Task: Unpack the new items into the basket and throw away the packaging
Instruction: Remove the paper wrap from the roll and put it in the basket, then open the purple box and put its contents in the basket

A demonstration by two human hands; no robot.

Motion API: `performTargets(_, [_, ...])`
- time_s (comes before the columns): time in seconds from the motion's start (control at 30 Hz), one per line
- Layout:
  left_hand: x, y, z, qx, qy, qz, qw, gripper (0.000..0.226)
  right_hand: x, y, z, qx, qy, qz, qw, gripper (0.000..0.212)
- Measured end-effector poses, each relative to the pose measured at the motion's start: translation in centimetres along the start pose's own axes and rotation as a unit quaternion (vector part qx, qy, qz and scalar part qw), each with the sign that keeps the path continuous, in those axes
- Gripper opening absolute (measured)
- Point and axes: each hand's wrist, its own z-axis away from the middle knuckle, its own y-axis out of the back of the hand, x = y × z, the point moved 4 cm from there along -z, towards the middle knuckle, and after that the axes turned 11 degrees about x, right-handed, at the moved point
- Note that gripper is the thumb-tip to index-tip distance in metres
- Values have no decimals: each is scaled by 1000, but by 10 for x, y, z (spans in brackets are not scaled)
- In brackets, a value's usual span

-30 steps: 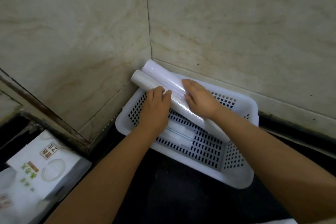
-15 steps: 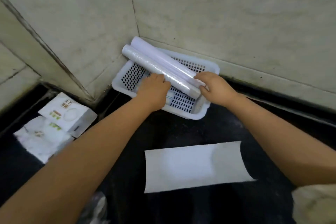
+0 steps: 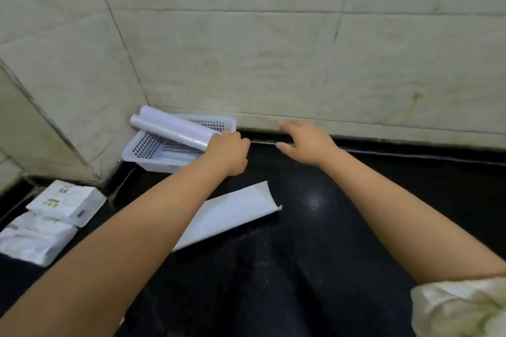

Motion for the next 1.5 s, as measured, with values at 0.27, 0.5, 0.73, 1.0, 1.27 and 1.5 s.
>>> performTargets(0.27, [198,58,5,41,-179,32,982,47,126,97,186,-24,-225,147,963,50])
performTargets(0.5, [377,129,27,100,-252,63,961,50,223,181,343,-5,-378,183,907,47])
performTargets(0.73, [525,140,29,122,-238,100,958,52,330,216,438,6,-378,217,900,47])
performTargets(1.0, [590,101,5,56,-191,88,976,53,421,190,460,-13,-389,153,908,46])
performTargets(1.27, [602,47,-79,-19,-120,82,989,51,512,125,398,-48,-358,131,923,40])
performTargets(1.5, [615,13,-140,-53,-93,107,988,53,570,78,360,-57,-357,111,926,47])
